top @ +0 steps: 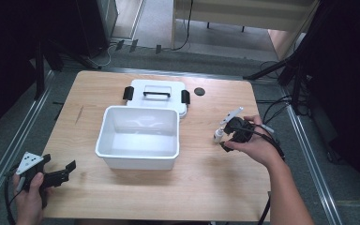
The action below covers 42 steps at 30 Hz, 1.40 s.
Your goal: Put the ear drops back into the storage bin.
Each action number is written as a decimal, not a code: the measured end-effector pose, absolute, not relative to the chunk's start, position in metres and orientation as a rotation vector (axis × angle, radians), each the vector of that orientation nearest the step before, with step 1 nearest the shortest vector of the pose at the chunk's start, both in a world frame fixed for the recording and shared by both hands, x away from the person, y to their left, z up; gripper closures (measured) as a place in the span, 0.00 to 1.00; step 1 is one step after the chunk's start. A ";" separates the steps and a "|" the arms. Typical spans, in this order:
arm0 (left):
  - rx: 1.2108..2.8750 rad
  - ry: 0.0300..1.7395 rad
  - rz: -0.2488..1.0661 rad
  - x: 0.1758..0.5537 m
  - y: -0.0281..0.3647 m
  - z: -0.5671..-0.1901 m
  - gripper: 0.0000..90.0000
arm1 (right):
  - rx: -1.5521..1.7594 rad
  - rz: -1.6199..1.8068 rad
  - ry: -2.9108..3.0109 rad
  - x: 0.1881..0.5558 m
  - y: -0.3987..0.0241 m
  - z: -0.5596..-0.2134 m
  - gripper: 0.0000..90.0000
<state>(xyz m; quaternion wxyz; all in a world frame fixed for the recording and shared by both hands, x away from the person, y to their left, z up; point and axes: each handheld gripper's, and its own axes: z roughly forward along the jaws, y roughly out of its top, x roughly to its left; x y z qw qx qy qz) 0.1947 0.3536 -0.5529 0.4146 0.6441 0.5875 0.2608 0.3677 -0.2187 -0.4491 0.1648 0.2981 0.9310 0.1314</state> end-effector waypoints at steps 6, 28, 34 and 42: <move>1.619 1.476 0.654 0.195 0.354 -0.553 0.00 | 0.807 0.299 2.714 0.379 -0.207 -0.447 0.30; 1.625 1.474 0.652 0.195 0.354 -0.553 0.00 | 0.875 0.112 2.877 0.417 -0.181 -0.445 0.61; 1.627 1.473 0.648 0.195 0.354 -0.553 0.00 | 0.947 0.053 2.886 0.426 -0.176 -0.451 0.67; 1.629 1.473 0.647 0.195 0.354 -0.553 0.00 | 0.996 0.025 2.883 0.430 -0.175 -0.456 0.69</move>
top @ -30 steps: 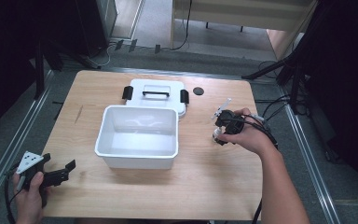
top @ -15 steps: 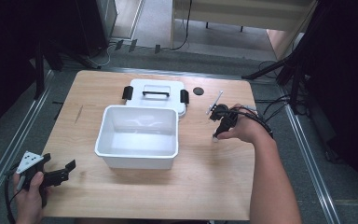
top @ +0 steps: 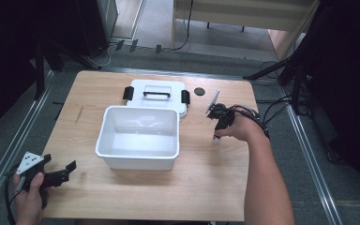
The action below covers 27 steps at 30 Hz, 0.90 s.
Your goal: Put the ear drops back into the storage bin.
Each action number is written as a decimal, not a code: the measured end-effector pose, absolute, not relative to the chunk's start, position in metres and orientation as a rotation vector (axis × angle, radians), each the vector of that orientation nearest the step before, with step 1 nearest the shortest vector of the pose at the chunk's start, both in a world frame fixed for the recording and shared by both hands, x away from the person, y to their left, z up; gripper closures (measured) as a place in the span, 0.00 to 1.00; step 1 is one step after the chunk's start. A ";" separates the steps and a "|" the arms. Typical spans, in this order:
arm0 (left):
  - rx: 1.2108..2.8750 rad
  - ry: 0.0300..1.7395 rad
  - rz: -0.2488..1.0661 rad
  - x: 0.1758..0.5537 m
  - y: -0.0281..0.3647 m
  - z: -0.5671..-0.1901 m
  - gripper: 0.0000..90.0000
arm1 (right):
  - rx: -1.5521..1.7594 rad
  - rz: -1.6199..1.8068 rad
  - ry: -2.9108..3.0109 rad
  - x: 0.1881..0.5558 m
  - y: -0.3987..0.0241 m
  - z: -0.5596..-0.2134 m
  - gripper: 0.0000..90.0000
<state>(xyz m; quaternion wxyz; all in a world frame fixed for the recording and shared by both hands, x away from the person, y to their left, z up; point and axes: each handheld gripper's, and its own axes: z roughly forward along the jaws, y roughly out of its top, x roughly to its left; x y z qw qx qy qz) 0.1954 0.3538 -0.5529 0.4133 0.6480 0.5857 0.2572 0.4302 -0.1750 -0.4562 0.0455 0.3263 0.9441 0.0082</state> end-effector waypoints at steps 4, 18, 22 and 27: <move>1.629 1.473 0.647 0.196 0.354 -0.553 0.00 | 1.011 0.075 2.894 0.429 -0.177 -0.452 0.80; 1.629 1.473 0.647 0.196 0.354 -0.553 0.00 | 0.860 0.066 2.973 0.418 -0.171 -0.450 0.80; 1.630 1.473 0.648 0.196 0.354 -0.553 0.00 | 0.825 0.073 2.982 0.416 -0.166 -0.444 0.80; 1.635 1.473 0.647 0.196 0.353 -0.553 0.00 | 0.764 0.075 2.984 0.413 -0.159 -0.430 0.80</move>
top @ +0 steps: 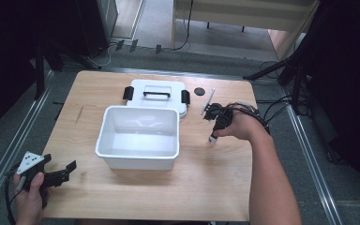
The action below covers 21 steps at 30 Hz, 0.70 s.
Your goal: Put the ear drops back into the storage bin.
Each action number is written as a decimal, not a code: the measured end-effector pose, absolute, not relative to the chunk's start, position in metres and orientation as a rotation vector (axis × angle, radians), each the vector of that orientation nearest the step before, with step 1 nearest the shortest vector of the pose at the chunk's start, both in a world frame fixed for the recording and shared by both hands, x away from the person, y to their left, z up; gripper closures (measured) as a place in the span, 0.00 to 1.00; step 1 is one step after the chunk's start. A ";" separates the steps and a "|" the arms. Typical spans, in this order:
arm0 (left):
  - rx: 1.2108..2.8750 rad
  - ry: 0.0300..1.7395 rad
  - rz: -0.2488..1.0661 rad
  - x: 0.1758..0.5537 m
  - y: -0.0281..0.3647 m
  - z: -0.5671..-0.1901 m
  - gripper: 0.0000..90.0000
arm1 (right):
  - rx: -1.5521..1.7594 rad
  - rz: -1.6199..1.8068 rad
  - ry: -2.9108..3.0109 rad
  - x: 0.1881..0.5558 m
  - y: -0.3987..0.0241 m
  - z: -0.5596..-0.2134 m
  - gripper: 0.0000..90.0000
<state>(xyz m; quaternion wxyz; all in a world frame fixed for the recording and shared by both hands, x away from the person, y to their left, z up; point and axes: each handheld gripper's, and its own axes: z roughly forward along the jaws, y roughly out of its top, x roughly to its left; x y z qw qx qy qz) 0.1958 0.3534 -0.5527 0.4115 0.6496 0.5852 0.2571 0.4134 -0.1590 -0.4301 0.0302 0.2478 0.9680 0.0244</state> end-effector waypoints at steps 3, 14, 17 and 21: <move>1.633 1.472 0.648 0.196 0.353 -0.553 0.00 | 0.735 0.089 2.977 0.411 -0.153 -0.419 0.80; 1.634 1.470 0.653 0.196 0.353 -0.553 0.00 | 0.637 0.141 2.961 0.405 -0.133 -0.379 0.80; 1.635 1.469 0.652 0.196 0.353 -0.553 0.00 | 0.625 0.152 2.962 0.403 -0.128 -0.368 0.80; 1.642 1.469 0.652 0.196 0.353 -0.553 0.00 | 0.602 0.161 2.956 0.402 -0.122 -0.355 0.80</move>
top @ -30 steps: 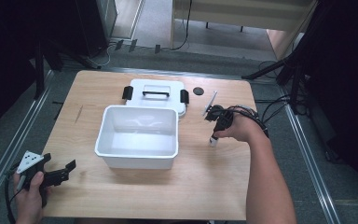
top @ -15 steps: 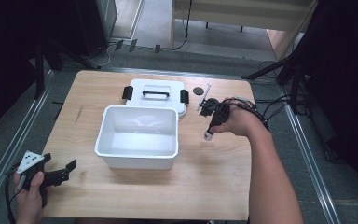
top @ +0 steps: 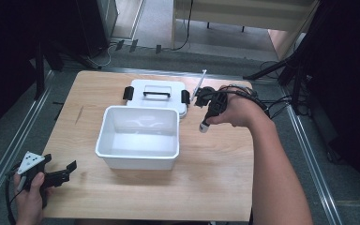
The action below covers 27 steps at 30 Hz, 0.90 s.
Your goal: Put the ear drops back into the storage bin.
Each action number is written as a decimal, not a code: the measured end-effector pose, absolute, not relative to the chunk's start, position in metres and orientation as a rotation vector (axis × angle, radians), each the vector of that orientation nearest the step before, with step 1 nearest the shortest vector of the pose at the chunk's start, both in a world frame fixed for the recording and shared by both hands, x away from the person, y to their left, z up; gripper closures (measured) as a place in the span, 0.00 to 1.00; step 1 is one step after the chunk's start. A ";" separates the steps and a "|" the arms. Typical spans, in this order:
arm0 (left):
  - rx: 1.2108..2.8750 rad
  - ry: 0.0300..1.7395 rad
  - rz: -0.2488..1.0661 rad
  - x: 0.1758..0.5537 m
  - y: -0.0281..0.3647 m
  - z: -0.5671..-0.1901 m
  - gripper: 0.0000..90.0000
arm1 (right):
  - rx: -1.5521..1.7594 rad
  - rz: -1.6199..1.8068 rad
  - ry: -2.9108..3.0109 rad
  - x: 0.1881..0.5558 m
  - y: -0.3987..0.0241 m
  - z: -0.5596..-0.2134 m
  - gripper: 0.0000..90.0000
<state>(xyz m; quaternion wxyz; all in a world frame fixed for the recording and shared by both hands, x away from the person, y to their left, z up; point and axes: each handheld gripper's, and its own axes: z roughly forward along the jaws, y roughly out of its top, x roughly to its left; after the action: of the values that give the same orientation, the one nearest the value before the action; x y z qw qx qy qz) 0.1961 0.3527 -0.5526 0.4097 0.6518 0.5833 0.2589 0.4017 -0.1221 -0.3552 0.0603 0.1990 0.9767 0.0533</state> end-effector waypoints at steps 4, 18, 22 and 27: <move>1.643 1.469 0.654 0.196 0.352 -0.553 0.00 | 0.597 0.178 2.944 0.401 -0.116 -0.343 0.80; 1.646 1.468 0.648 0.196 0.353 -0.553 0.00 | 0.478 0.210 2.943 0.398 -0.076 -0.314 0.80; 1.645 1.467 0.648 0.196 0.353 -0.553 0.00 | 0.448 0.217 2.945 0.398 -0.064 -0.310 0.80; 1.645 1.467 0.646 0.196 0.353 -0.553 0.00 | 0.412 0.222 2.955 0.395 -0.048 -0.305 0.80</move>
<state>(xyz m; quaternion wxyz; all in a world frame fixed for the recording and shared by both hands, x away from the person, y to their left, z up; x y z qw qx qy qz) 0.1961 0.3527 -0.5527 0.4098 0.6532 0.5827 0.2566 0.3955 -0.0476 -0.3055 0.0746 0.1375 0.9849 0.0741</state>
